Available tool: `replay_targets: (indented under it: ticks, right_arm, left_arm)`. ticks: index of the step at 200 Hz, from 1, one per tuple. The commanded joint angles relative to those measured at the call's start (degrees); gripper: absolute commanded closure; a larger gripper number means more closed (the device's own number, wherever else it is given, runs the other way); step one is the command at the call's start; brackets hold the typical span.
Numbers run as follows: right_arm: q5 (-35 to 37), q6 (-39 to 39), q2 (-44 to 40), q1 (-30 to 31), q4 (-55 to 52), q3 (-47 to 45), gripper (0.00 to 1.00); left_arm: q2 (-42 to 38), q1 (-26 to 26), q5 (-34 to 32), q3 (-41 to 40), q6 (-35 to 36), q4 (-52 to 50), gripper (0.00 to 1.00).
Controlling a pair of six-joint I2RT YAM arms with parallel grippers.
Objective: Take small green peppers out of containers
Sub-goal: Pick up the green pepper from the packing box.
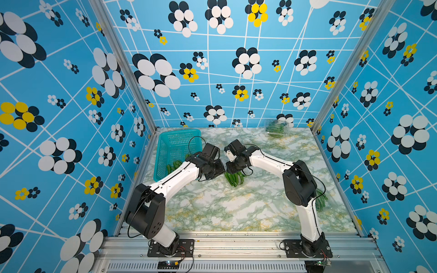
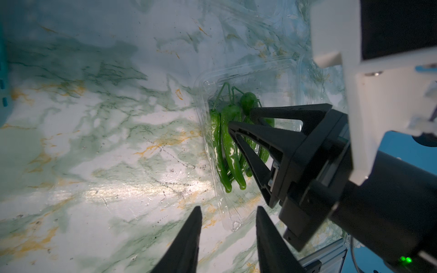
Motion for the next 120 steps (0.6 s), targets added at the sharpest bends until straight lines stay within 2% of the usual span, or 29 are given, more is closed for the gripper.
replay_targets:
  ticks: [1, 59, 105, 120]
  right_arm:
    - [-1.36, 0.59, 3.20, 0.46, 0.47, 1.00, 0.63]
    - [-1.40, 0.52, 4.76, 0.85, -0.32, 2.66, 0.66]
    - [-0.47, 0.67, 3.88, 0.91, -0.79, 2.67, 0.87]
    - [-0.20, 0.62, 3.09, 0.88, -1.29, 2.51, 0.90]
  left_arm:
    - [0.23, 0.80, 0.09, 1.03, 0.55, 0.67, 0.60]
    - [-0.74, 2.29, 0.85, -0.18, 0.73, 1.26, 0.60]
    - [-0.90, 2.88, 1.33, -0.74, 0.81, 1.62, 0.60]
    - [-1.00, 3.00, 1.42, -0.72, 0.90, 1.70, 0.60]
